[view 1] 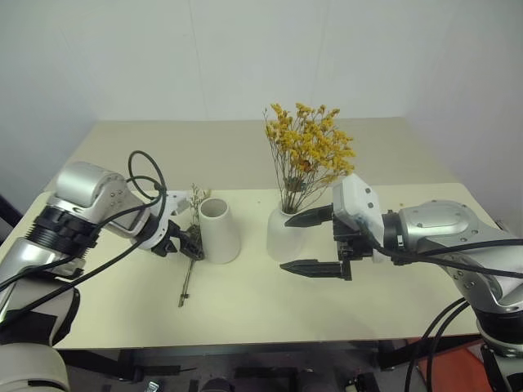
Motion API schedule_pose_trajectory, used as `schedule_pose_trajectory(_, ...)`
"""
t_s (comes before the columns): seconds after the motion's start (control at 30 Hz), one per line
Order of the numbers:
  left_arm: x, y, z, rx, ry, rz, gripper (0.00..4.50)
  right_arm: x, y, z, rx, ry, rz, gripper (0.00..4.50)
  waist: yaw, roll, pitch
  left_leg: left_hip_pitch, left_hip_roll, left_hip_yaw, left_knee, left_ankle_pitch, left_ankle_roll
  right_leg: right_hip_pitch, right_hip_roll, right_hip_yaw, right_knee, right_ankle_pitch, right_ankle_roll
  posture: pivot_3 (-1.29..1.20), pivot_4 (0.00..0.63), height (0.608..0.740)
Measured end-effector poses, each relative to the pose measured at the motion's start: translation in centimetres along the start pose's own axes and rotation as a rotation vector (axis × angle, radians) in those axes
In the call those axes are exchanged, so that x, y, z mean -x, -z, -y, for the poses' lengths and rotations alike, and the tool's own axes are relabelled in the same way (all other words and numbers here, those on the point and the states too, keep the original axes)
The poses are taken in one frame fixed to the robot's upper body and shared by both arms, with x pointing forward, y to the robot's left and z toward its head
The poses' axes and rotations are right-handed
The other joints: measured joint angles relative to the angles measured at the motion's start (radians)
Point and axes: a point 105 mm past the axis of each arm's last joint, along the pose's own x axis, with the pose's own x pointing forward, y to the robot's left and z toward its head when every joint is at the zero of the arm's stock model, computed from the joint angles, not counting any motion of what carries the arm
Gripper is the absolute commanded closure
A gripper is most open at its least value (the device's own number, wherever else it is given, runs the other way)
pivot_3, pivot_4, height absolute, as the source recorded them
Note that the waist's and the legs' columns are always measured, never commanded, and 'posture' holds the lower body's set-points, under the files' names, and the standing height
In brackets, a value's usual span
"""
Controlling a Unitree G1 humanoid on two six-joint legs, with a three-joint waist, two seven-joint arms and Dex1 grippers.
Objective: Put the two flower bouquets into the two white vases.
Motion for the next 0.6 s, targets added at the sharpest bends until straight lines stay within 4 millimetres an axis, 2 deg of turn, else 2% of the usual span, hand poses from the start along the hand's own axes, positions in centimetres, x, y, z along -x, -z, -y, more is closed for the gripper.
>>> schedule_pose_trajectory(0.13,-0.9,0.0,0.0,-0.008,-0.029,-0.035,0.0,-0.1,0.0,-0.1,-0.004,0.015,0.004,0.05,-0.003,0.0,0.0,0.0,0.0,0.0,0.0,0.0,0.0,0.0,0.0,0.0,0.0,0.0,0.0,0.0,0.15,0.74)
schedule_pose_trajectory(0.53,-1.6,-0.4,-0.2,-0.027,-0.091,-0.049,0.0,-0.5,-0.5,-0.5,-0.008,0.024,0.03,0.05,-0.001,0.0,0.0,0.003,0.0,0.0,0.0,0.0,0.0,0.003,0.0,0.0,0.0,0.0,0.0,0.0,0.15,0.74)
schedule_pose_trajectory(0.6,-1.6,-0.4,-0.2,-0.027,-0.093,-0.049,0.39,-0.5,-0.5,-0.5,-0.01,0.028,0.035,0.0,-0.001,0.0,0.0,0.003,0.0,0.0,0.0,0.0,0.0,0.003,0.0,0.0,0.001,0.0,0.0,0.0,0.15,0.74)
